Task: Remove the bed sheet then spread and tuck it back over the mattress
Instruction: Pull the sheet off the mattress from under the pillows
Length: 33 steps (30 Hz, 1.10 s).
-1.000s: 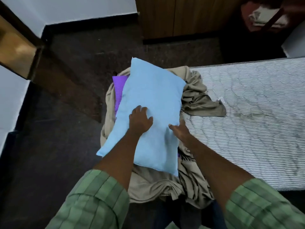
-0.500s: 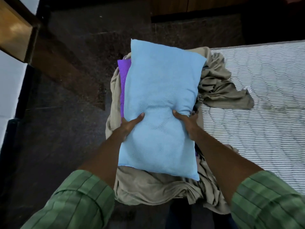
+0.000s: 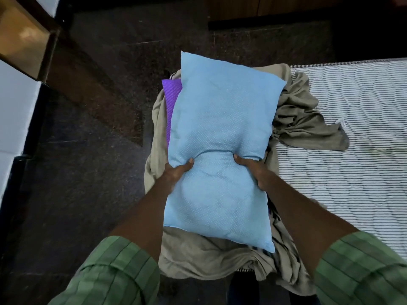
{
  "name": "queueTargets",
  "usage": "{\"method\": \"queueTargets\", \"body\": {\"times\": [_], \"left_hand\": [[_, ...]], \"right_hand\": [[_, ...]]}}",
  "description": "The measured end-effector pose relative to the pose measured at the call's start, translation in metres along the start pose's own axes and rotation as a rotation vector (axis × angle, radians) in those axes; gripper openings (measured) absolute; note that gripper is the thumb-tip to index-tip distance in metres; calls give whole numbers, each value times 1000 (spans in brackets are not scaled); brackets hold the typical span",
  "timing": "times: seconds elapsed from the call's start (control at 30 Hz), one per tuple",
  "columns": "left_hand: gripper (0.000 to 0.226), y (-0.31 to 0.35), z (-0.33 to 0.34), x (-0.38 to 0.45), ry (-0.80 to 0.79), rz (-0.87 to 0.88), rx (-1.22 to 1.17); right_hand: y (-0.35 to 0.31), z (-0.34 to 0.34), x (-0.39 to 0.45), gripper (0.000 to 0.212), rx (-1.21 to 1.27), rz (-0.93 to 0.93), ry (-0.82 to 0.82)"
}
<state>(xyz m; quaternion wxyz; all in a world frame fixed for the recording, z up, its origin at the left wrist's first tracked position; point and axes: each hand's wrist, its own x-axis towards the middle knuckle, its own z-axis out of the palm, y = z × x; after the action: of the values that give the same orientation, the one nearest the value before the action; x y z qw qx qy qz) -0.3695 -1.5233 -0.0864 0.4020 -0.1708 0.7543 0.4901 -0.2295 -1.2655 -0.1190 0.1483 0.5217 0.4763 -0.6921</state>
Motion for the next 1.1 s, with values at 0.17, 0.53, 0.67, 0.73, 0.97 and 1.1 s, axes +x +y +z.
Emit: {"method": "queueTargets", "body": {"times": [0.17,0.53,0.67,0.73,0.97,1.1], "left_hand": [[136,-32,1,55,184,-26,152],[95,-5,9,32,225,78,260],[84,11,14,-11,275,92,250],[74,22,18,-37,295,115,250],[65,57,52,-134,324,191,293],[60,77,96,-166,257,261,262]], "right_hand": [[-1,-1,17,130,-2,-51,-25],[6,-17,39,122,97,-26,-23],[-5,-18,-20,74,154,-48,1],[-10,-25,-45,66,182,-79,53],[-19,-77,-134,92,249,-123,88],[-32,-128,-161,94,272,-137,102]]}}
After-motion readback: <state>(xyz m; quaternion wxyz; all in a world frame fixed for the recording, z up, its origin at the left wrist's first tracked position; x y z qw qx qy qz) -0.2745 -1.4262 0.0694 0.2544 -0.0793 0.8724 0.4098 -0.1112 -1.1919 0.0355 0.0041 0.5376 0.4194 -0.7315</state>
